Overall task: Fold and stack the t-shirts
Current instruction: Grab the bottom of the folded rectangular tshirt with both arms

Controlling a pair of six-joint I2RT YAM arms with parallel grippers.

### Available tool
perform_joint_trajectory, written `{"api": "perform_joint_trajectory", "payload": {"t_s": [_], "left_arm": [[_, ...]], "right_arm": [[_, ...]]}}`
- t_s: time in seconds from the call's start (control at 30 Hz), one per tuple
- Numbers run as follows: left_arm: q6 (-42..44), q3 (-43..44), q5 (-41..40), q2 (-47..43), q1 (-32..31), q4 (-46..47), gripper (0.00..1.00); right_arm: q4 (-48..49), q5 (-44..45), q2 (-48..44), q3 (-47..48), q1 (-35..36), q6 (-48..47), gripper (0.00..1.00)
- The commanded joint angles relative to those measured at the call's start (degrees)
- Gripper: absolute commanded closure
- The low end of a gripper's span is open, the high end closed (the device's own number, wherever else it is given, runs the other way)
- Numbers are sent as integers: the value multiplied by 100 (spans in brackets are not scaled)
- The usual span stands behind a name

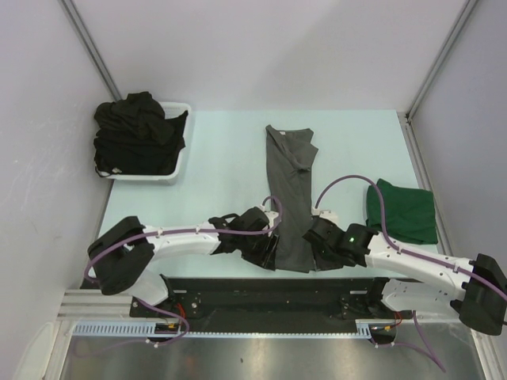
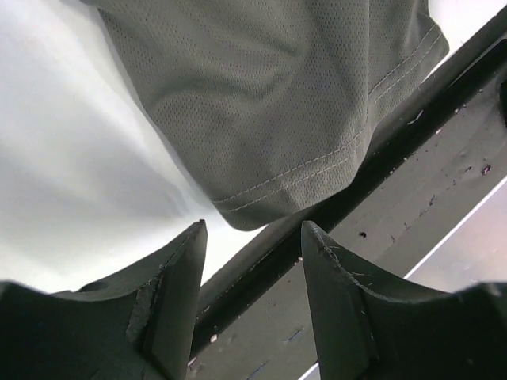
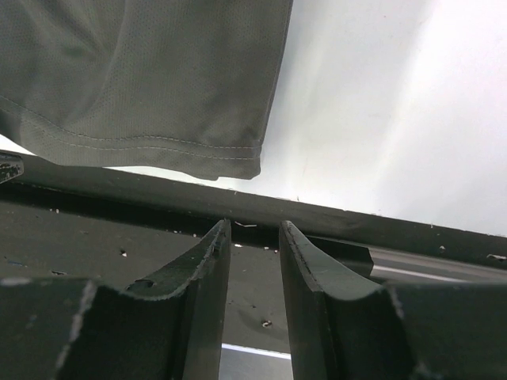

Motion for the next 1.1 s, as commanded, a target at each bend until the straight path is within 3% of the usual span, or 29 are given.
{"api": "perform_joint_trajectory", "payload": {"t_s": [0.0, 0.7, 1.07], "left_arm": [[21, 169, 15, 40, -54, 257, 43], [-146, -103, 24, 172, -230, 529, 43], [-50, -34, -363, 101, -265, 125, 42]], "right_arm": [[-136, 172, -6, 244, 10, -54, 64], [-276, 225, -33, 420, 1, -72, 63], [-215, 216, 20, 464, 1, -98, 63]]}}
